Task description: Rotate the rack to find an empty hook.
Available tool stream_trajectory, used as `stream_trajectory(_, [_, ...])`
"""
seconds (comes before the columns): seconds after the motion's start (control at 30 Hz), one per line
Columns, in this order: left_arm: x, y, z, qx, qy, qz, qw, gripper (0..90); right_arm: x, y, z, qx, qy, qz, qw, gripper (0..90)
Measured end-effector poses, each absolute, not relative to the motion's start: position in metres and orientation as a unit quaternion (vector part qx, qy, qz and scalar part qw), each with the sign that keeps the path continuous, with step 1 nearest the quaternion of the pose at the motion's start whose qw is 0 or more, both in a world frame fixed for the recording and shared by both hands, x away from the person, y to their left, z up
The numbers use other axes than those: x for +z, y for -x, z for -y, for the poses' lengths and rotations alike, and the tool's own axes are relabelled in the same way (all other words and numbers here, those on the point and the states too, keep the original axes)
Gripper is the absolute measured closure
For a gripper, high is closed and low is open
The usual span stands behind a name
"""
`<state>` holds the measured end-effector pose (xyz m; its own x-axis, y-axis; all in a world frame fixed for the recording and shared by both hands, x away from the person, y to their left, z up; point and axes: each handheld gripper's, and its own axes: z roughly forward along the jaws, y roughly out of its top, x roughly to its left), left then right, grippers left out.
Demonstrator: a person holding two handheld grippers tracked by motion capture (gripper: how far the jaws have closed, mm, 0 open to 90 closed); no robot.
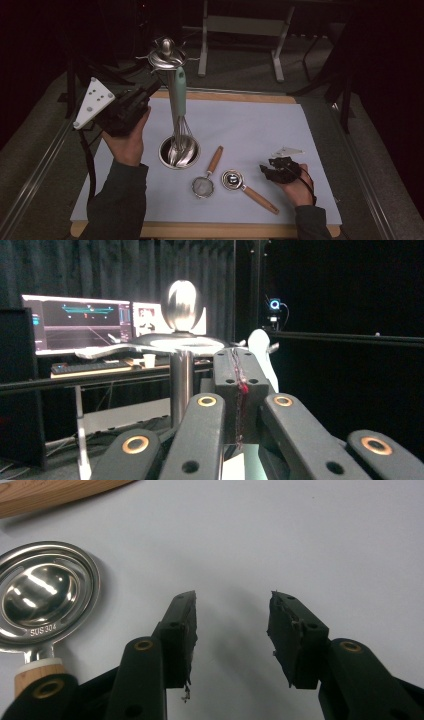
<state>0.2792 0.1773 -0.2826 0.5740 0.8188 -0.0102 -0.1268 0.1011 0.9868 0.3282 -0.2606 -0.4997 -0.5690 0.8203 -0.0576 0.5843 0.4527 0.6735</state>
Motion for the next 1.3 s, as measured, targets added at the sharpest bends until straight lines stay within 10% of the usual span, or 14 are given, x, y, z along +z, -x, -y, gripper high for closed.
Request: stream_trajectory(1.3, [-0.273,-0.32,-0.209,0.348,-0.544,-0.383,0.661,90.0,-0.508,-0.328,0.263,0.302,-0.431,-0.831,0.18,53.7])
